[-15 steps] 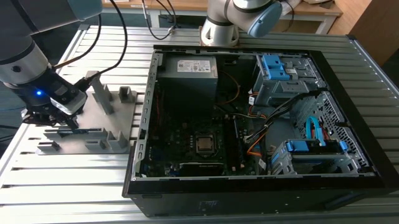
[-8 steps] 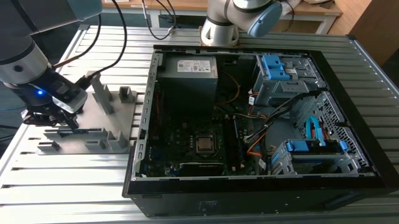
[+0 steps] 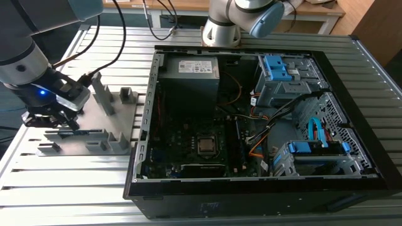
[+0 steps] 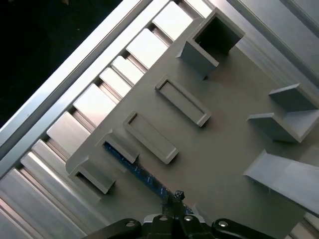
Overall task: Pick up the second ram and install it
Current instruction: 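Pick up the second ram and move it above second insertion slot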
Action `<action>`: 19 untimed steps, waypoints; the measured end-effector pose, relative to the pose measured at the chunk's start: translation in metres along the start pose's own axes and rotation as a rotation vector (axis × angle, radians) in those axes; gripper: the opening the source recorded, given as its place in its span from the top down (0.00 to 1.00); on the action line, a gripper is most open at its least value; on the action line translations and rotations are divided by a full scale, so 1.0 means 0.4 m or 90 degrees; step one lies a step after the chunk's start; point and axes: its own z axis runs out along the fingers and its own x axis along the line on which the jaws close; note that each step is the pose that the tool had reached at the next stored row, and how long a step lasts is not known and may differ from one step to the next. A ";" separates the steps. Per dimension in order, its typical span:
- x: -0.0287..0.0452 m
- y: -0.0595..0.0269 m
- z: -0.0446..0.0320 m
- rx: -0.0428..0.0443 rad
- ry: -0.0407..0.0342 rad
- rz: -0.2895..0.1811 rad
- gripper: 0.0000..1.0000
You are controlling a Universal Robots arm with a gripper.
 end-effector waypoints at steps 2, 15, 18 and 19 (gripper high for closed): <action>0.000 0.000 0.000 -0.0003 0.0000 -0.011 0.90; 0.000 0.000 0.000 -0.0022 -0.0003 -0.081 0.90; 0.000 0.000 0.000 -0.0026 -0.0003 -0.097 0.90; 0.000 0.000 0.000 -0.0028 -0.0004 -0.103 0.90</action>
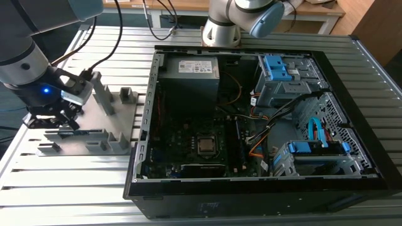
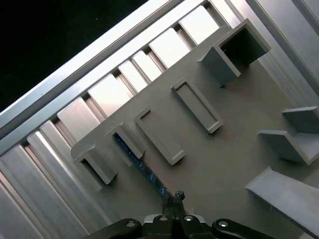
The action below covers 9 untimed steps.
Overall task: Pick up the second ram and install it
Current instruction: 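Pick up the second ram and move it above second insertion slot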
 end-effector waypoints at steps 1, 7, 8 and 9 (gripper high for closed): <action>0.000 0.000 0.000 -0.0001 0.0000 -0.005 0.90; 0.000 0.000 0.000 -0.0010 -0.0001 -0.036 0.90; 0.000 0.000 0.000 -0.0011 -0.0001 -0.042 0.90; 0.000 0.000 0.000 -0.0013 -0.0002 -0.047 0.90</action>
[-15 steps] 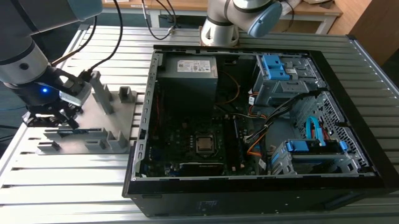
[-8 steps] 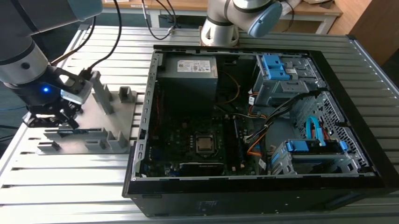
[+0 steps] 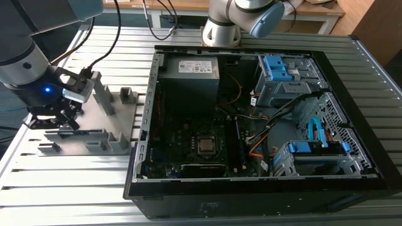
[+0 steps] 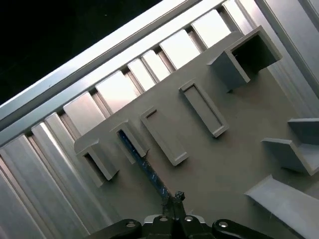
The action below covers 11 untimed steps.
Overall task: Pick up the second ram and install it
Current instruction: 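Pick up the second ram and move it above second insertion slot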
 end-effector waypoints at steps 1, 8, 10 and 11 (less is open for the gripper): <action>0.000 0.000 0.000 -0.0001 0.0000 -0.005 0.90; 0.000 0.000 0.000 -0.0011 -0.0001 -0.040 0.90; 0.000 0.000 0.000 -0.0013 -0.0002 -0.050 0.90; 0.000 0.000 0.000 -0.0015 -0.0002 -0.055 0.90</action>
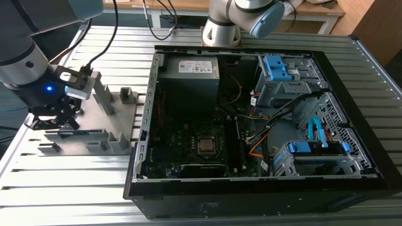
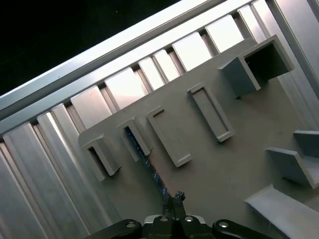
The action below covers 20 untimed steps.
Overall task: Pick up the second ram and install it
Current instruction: 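Pick up the second ram and move it above second insertion slot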
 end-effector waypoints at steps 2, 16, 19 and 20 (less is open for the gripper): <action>0.000 0.000 0.000 -0.0003 -0.0001 -0.010 0.90; 0.000 0.000 0.000 -0.0021 -0.0002 -0.077 0.90; 0.000 0.000 0.000 -0.0025 -0.0003 -0.092 0.90; 0.000 0.000 0.000 -0.0026 -0.0003 -0.097 0.90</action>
